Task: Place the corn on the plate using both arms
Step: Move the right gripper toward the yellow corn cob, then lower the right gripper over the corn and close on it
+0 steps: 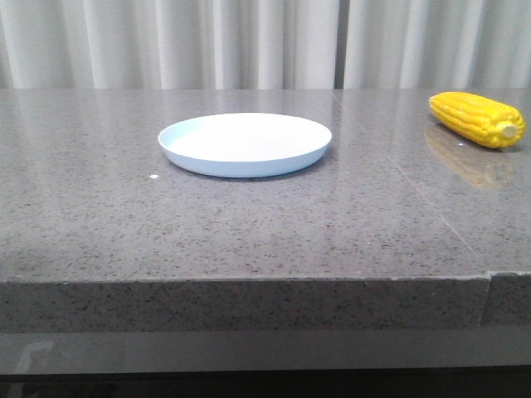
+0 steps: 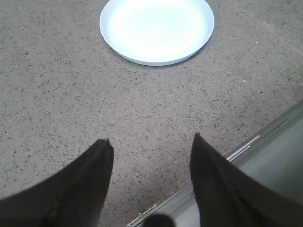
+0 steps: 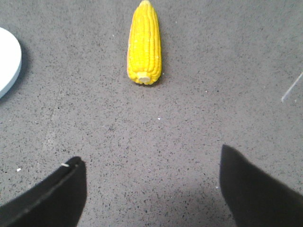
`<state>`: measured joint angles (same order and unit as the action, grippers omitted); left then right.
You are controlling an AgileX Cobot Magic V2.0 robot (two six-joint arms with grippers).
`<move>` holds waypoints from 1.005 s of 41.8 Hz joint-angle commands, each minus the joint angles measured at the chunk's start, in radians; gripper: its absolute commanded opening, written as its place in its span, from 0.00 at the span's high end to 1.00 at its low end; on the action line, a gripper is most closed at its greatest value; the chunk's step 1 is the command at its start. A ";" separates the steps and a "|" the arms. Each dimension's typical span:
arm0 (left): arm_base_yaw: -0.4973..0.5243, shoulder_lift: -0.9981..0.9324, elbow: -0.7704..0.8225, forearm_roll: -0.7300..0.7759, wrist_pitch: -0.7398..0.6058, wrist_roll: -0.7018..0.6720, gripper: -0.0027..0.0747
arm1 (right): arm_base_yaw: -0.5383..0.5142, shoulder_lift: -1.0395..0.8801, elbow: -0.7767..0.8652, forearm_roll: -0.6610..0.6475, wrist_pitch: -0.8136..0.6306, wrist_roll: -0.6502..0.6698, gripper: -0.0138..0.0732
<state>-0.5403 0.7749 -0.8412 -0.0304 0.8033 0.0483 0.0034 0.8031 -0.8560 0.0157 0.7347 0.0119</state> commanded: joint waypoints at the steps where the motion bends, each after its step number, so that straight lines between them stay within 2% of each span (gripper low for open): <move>1: -0.006 -0.003 -0.024 -0.012 -0.072 -0.011 0.49 | -0.001 0.068 -0.085 0.010 -0.016 -0.012 0.09; 21: -0.006 -0.003 -0.024 -0.012 -0.072 -0.011 0.49 | 0.002 0.432 -0.392 0.052 0.106 -0.028 0.09; 42: -0.006 -0.003 -0.024 -0.012 -0.072 -0.011 0.49 | 0.002 0.823 -0.709 0.052 0.140 -0.028 0.09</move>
<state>-0.5403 0.7749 -0.8412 -0.0304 0.8017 0.0483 0.0052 1.6133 -1.5004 0.0617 0.9067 0.0000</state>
